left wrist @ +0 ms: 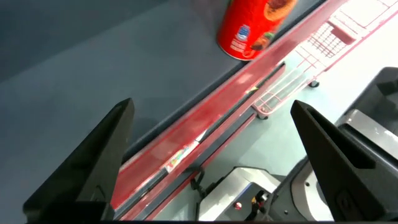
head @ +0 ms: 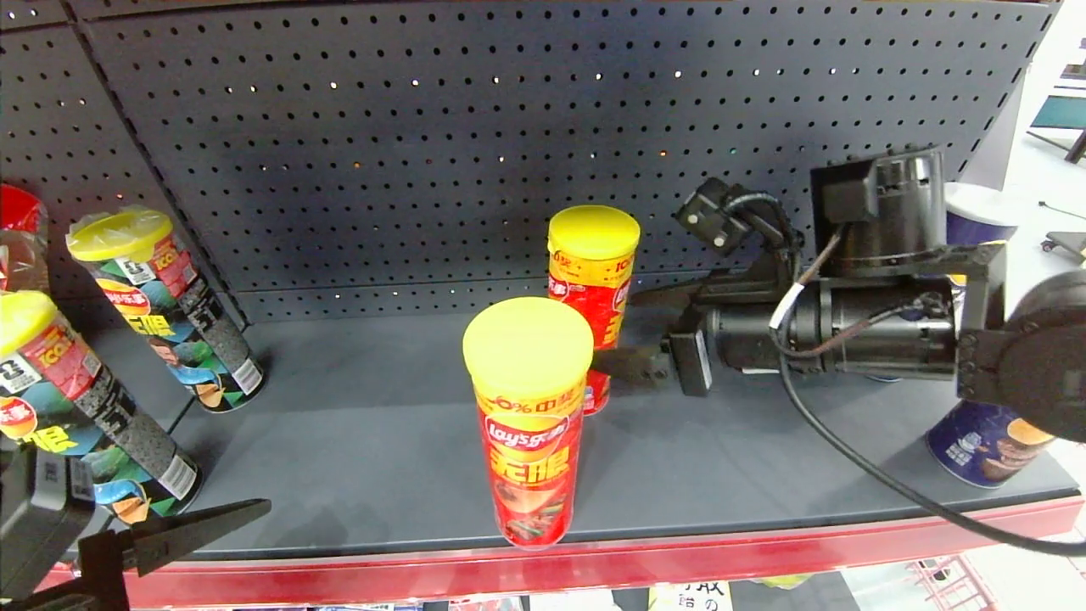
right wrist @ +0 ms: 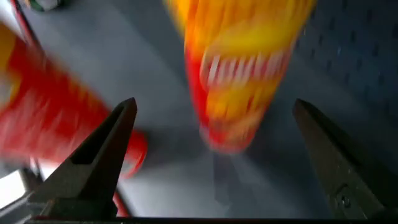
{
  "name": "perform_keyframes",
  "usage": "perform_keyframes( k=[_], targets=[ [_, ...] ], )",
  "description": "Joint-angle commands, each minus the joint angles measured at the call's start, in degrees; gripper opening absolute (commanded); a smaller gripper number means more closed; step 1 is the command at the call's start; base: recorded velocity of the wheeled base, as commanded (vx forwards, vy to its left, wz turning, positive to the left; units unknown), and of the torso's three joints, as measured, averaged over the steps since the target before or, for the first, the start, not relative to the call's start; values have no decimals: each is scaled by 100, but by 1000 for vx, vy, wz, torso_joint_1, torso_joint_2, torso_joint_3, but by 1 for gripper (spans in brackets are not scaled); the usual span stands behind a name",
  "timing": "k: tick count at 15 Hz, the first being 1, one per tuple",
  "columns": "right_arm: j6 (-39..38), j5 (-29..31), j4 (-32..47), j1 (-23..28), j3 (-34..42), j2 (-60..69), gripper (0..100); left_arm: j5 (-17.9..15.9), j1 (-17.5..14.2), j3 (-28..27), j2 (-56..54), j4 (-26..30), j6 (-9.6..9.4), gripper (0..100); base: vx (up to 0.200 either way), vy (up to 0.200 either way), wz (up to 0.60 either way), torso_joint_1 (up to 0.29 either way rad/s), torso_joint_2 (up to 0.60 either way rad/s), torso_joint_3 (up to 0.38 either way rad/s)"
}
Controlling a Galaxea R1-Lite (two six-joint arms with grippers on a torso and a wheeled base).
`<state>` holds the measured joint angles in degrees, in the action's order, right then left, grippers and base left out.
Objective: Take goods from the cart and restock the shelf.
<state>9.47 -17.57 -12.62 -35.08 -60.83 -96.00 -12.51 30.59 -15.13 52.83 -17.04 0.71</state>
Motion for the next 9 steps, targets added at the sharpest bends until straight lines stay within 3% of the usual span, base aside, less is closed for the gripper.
perform_keyframes(
  k=[1, 7, 9],
  targets=[
    [-42, 78, -21, 28, 906, 952, 100, 20, 9, -219, 482, -10, -9, 100, 0, 0, 0, 0, 0, 0],
    [-68, 78, -13, 230, 2286, 2841, 100, 20, 9, -1036, 1669, -27, -62, 100, 0, 0, 0, 0, 0, 0],
    [-77, 87, -13, 353, 2471, 3536, 100, 20, 9, -1203, 2091, -36, -229, 100, 0, 0, 0, 0, 0, 0]
  ],
)
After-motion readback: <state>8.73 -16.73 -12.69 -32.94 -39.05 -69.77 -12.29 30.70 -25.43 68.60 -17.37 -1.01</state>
